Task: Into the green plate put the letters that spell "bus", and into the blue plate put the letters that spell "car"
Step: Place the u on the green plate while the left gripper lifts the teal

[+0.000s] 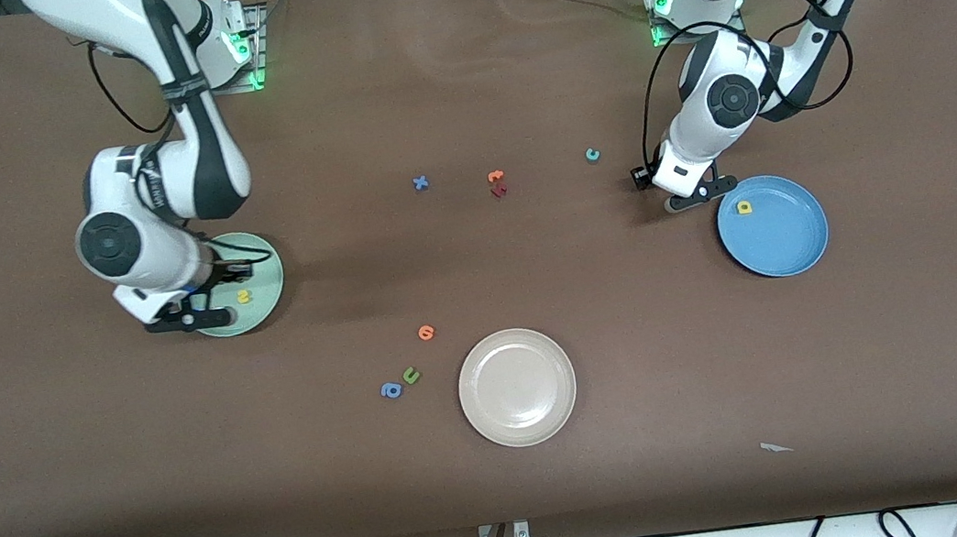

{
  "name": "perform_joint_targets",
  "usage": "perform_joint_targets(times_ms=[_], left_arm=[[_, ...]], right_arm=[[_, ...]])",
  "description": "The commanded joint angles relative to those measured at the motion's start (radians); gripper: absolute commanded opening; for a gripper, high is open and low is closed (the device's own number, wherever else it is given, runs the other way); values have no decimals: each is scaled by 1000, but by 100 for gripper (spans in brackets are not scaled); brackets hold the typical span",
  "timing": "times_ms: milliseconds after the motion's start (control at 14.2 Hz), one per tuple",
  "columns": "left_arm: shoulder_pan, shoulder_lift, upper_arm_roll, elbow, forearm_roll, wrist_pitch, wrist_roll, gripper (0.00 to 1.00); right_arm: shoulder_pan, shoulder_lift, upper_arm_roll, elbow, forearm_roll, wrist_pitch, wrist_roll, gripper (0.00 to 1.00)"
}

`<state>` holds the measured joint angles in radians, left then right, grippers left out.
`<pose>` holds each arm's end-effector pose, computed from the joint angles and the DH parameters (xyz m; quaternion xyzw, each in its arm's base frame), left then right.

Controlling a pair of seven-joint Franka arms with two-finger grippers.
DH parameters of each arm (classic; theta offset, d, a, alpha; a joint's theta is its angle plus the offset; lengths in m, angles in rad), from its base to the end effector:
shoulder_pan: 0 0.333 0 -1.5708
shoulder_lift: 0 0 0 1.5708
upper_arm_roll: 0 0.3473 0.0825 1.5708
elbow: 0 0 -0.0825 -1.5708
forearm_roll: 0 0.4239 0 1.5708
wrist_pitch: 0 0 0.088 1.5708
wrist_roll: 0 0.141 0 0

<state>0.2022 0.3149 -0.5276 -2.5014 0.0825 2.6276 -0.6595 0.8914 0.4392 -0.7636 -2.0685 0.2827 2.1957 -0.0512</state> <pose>0.4371 -0.1714 0.1288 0.9866 0.1337 -0.0907 0.0207 0.5913 0.0911 0.2256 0.9956 0.0065 -0.0810 0.0474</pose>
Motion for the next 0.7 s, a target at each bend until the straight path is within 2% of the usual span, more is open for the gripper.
perform_joint_targets(times_ms=[0, 70, 141, 211, 282, 423, 634], left_arm=[[-1, 10, -2, 10, 37, -12, -31, 46], [-1, 10, -2, 10, 37, -12, -31, 41], [-1, 9, -2, 10, 37, -14, -31, 28], [-1, 10, -2, 10, 37, -14, -31, 19], [-1, 10, -2, 10, 37, -14, -31, 11], [-1, 9, -2, 10, 37, -14, -29, 7], [12, -3, -2, 39, 39, -35, -17, 5]], right_arm=[[-14, 32, 0, -94, 21, 155, -97, 15], [-25, 41, 1, -97, 21, 174, -108, 16], [-41, 50, 7, -98, 23, 185, -110, 17], [-64, 67, 21, -94, 38, 194, -111, 22], [-83, 79, 52, -94, 61, 208, -113, 31], [-88, 76, 69, -82, 76, 197, -107, 100], [-86, 69, 69, -17, 78, 86, -98, 100]])
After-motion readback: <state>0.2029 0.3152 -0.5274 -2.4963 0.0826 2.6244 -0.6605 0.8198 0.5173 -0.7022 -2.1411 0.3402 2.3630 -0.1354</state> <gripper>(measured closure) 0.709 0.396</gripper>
